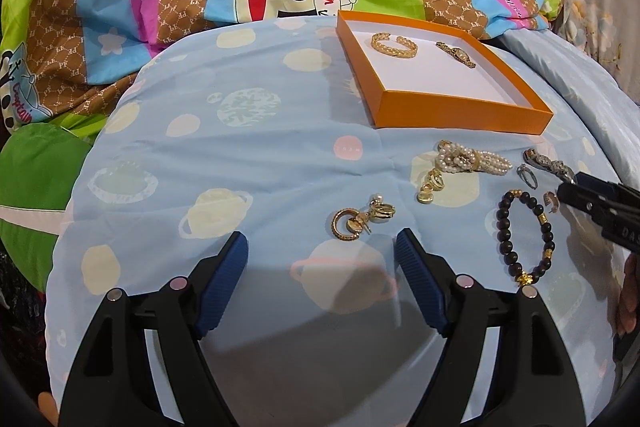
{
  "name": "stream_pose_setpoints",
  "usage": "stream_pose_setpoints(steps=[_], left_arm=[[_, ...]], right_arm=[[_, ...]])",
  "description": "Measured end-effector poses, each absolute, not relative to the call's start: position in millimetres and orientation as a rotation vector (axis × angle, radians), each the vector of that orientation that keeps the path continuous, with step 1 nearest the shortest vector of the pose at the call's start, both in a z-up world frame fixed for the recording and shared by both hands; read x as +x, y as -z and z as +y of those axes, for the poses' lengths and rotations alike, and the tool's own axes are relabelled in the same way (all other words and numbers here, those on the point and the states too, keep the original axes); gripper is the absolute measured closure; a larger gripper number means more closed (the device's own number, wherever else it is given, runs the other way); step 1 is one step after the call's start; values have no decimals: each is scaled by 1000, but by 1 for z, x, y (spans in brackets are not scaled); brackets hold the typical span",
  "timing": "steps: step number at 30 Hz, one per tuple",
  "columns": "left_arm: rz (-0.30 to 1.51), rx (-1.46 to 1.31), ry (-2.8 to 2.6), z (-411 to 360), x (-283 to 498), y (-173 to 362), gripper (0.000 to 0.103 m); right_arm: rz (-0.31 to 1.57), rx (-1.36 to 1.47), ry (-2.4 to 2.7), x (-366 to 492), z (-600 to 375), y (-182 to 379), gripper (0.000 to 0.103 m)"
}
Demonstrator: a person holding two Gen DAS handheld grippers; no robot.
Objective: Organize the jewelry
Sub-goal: 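Grasp the silver blue-faced watch with the right tool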
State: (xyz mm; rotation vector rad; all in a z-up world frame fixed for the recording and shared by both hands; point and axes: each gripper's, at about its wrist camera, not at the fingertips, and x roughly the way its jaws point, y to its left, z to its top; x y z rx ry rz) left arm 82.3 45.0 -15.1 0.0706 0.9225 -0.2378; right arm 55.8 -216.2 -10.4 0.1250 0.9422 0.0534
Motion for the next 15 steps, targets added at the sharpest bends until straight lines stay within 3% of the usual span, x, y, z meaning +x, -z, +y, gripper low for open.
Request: stream_pose_setpoints(steps=[10,14,15], left_arm=[[923,66,237,45,83,15,29],[924,64,243,44,88,15,29],[924,66,245,43,89,15,29]], right_arm=[[919,110,-30,70,-219,8,47],[928,81,-34,70,-213,11,62],[929,82,-37,69,-213,10,73]])
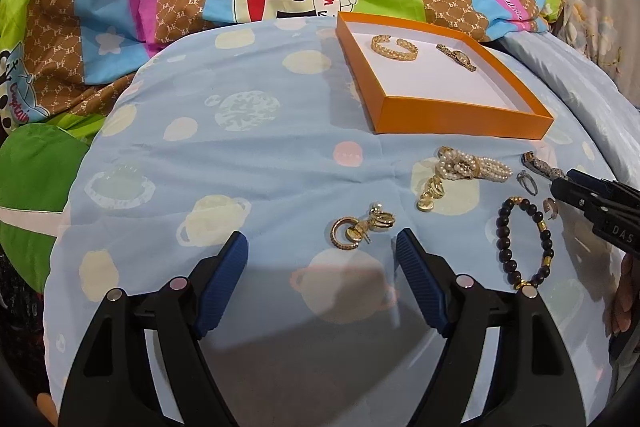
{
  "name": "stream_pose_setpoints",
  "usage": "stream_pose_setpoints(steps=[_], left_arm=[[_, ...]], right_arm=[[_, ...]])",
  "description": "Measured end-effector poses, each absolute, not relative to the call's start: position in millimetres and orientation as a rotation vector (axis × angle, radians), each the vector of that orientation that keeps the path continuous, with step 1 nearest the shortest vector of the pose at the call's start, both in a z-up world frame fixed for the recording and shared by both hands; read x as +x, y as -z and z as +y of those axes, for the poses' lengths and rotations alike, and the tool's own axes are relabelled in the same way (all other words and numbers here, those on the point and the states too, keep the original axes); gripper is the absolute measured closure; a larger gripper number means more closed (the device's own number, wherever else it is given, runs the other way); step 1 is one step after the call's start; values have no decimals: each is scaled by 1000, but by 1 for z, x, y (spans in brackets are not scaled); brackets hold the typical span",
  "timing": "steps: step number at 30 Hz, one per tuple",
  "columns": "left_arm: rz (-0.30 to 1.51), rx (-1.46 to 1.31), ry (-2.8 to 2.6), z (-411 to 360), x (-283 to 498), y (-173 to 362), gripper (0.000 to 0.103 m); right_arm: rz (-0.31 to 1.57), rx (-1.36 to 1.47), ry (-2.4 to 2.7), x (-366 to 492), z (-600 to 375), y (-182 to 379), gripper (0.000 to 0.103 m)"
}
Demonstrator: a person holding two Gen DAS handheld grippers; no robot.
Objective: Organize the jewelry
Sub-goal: 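Grasp the silver blue-faced watch with the right tool, then grasp the gold hoop earring with the left tool while the right tool holds the watch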
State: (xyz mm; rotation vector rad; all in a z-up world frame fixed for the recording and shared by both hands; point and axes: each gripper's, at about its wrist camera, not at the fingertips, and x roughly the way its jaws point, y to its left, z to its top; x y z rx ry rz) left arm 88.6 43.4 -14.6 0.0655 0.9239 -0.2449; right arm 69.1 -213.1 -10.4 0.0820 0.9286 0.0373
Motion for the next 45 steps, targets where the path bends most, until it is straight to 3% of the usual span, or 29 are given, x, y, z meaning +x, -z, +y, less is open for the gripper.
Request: stream_pose_setpoints(steps=[1,8,16,21,41,43,45], left_arm=[[924,68,250,42,90,15,29],[921,67,301,34,94,14,31],[907,54,353,33,87,12,59],[906,69,383,32,79,11,70],[906,63,384,37,88,12,69],[906,52,406,35,89,12,81],[906,48,418,34,90,12,83]], right_arm=[[930,87,-38,68,-214,11,79],[921,109,-41,63,-215,11,79],[922,122,-43,62,-216,11,79],[922,128,-41,62,-217,11,79],[921,150,-32,60,-218,11,79],[921,153,-32,60,-218,11,79],[921,153,-32,60,-218,12,79]])
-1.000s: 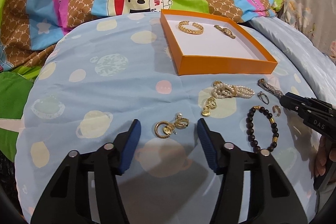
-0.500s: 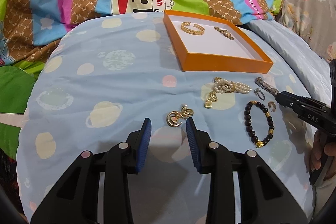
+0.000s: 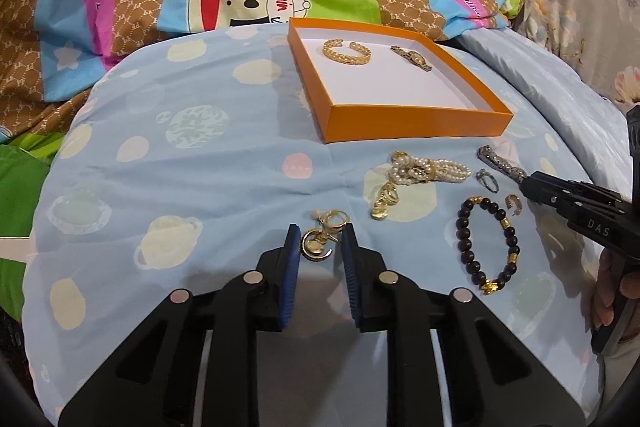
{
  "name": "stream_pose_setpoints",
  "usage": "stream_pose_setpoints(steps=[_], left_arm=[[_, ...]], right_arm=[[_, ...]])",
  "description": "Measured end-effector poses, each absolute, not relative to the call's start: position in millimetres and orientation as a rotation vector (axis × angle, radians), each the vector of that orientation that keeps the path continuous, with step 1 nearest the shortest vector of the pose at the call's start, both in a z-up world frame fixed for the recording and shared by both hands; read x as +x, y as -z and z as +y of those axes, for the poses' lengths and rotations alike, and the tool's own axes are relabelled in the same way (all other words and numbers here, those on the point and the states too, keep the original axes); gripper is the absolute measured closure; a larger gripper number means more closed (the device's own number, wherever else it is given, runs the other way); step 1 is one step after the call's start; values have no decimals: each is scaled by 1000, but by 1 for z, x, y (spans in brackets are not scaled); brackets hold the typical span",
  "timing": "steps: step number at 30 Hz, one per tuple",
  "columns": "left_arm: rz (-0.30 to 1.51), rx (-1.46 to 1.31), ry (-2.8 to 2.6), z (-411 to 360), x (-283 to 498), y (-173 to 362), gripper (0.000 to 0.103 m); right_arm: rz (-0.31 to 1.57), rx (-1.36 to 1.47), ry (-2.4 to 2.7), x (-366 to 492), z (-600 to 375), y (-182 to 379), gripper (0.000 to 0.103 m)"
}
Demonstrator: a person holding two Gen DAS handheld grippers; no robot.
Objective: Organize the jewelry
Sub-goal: 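Grasp the gold hoop earring with the left tool while the right tool holds the watch, then carry the watch and earring into the orange box and open both tools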
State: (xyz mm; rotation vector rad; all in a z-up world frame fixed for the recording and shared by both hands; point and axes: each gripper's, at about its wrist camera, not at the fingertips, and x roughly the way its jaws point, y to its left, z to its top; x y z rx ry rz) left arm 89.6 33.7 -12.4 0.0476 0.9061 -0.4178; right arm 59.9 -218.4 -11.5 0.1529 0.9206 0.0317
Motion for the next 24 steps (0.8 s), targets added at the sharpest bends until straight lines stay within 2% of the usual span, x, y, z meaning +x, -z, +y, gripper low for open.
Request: stream_pose_setpoints(steps=[14,24], left_arm=[[872,29,450,35,68,-3,83],[839,44,460,30,60,-20,83]], right_arm=[[867,179,-21,50,-219,2,79],[786,199,-12,36,-220,-27,79]])
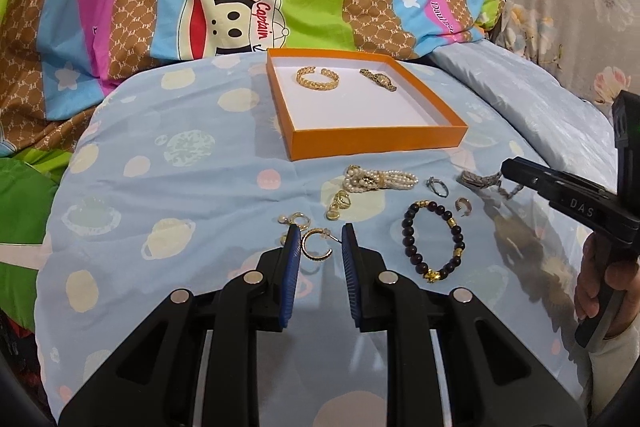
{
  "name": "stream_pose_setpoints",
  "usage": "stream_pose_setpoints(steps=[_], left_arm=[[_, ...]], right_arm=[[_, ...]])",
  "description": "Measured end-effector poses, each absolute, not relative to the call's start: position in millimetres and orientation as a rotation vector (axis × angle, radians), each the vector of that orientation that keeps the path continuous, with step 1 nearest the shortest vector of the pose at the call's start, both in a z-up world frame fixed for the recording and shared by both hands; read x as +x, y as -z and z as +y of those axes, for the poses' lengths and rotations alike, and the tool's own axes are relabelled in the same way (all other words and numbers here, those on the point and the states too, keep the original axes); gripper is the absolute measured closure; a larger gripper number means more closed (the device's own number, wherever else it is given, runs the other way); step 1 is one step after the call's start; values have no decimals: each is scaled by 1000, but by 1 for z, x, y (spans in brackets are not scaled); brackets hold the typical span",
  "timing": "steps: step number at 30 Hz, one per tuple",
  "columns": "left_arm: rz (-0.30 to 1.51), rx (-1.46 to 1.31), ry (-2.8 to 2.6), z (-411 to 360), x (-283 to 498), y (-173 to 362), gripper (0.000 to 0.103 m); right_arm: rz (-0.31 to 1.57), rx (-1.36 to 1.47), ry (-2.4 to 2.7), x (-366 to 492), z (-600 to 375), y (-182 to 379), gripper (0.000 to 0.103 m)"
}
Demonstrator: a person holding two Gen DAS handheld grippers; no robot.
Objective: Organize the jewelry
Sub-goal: 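Carry the watch and earring into the orange box and open both tools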
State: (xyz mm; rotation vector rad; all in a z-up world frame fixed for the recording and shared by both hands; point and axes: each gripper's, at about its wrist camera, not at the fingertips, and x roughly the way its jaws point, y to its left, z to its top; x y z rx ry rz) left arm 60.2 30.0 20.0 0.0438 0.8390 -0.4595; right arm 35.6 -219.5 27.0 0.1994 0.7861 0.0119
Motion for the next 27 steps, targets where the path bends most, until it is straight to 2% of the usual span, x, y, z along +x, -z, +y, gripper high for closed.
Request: stream_pose_setpoints(steps=[9,18,27], left_arm=[[800,36,450,26,68,-43,83],[707,65,448,-4,122,-79,83],[715,98,407,-44,197,-61,83]], right_arm=[[719,191,-24,36,-220,-57,79],[649,175,-57,96,-219,-93,79],[684,169,-33,175,-214,-72,79]])
